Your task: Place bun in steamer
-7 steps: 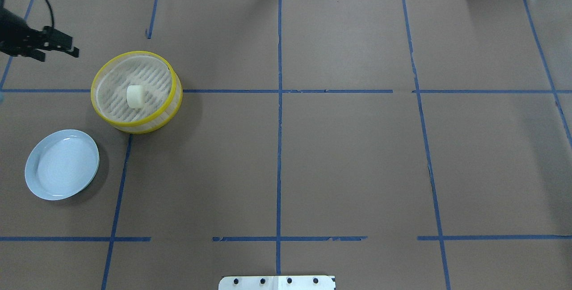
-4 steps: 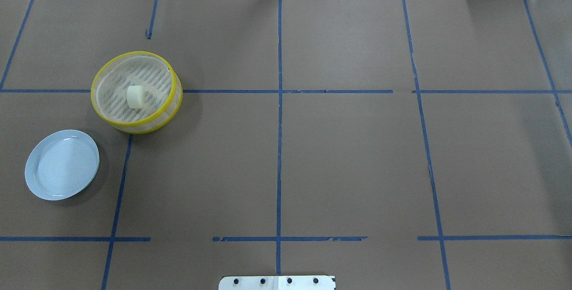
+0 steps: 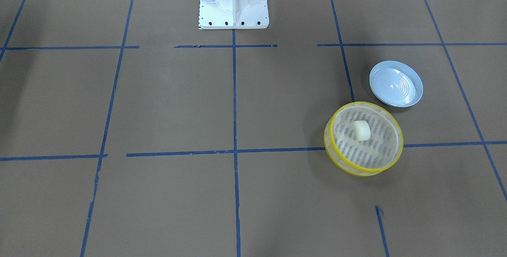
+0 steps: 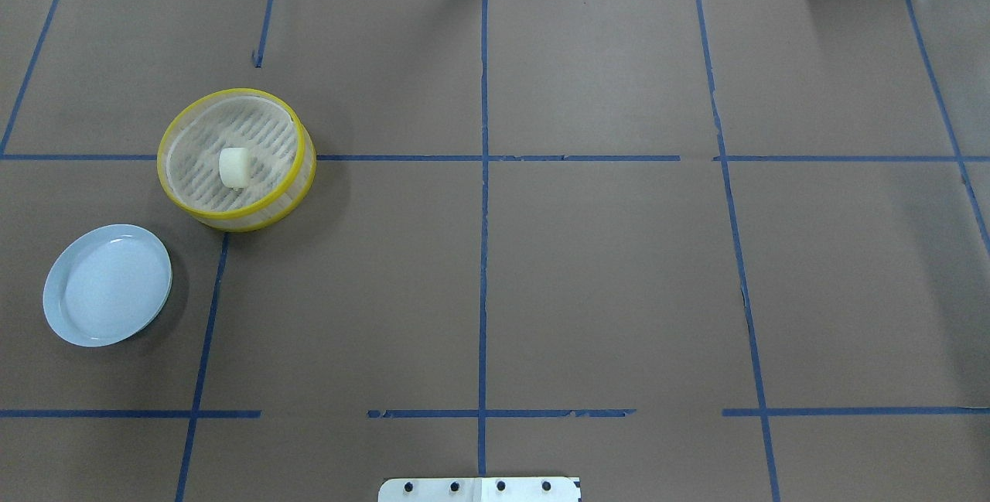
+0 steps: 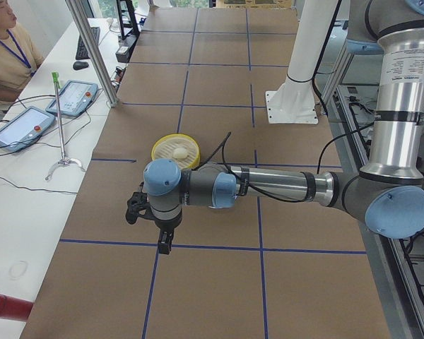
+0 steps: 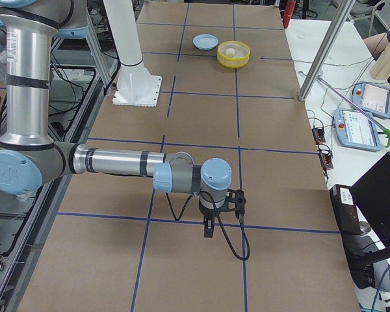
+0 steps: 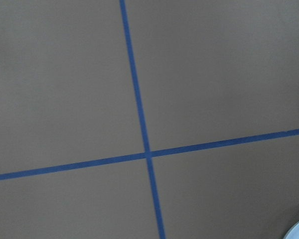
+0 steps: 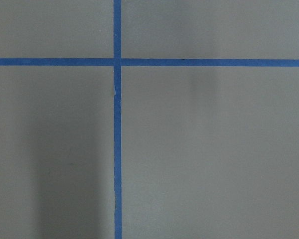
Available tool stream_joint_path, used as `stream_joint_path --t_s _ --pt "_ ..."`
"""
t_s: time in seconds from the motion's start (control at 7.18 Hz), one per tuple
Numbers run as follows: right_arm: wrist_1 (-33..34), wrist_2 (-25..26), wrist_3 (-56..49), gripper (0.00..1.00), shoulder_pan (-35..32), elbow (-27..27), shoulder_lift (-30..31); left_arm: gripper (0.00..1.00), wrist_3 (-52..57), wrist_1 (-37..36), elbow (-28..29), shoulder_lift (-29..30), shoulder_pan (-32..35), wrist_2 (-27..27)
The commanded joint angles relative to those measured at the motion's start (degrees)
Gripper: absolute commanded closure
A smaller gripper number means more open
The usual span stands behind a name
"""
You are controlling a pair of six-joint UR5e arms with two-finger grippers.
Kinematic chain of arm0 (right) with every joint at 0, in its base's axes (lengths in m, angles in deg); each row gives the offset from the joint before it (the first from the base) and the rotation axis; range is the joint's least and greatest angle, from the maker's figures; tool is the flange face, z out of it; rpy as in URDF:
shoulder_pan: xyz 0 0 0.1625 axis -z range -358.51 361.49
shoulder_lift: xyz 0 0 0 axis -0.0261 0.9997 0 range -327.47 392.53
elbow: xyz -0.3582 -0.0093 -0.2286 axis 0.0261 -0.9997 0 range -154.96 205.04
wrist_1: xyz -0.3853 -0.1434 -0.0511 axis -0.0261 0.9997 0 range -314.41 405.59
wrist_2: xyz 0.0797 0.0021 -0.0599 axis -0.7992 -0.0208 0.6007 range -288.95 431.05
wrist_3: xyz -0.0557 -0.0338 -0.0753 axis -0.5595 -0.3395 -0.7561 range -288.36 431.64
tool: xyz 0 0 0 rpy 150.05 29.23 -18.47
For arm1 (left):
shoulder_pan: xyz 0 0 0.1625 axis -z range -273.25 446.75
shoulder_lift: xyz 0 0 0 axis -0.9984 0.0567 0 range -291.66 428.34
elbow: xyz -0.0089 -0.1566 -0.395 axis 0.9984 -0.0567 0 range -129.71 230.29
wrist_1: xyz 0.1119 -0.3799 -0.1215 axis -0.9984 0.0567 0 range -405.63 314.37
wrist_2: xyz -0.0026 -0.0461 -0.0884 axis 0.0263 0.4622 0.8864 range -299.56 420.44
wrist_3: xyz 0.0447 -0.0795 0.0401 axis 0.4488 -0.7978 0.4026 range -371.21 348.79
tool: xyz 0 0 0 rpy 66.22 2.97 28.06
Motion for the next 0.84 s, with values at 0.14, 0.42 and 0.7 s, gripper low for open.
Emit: stream_joint_path --t_s 0.14,0.42,0.7 --pt "0.0 0.0 0.0 0.00 0.0 0.0 0.0 0.00 -4.1 0.0 -3.7 -3.9 0.2 1.0" --pt "0.0 0.0 0.0 0.00 0.0 0.0 0.0 0.00 -4.0 -0.3 -3.1 -4.2 0.1 1.1" --pt "0.0 0.0 0.0 0.00 0.0 0.0 0.0 0.00 -3.8 -0.5 -2.4 -3.9 0.1 1.1"
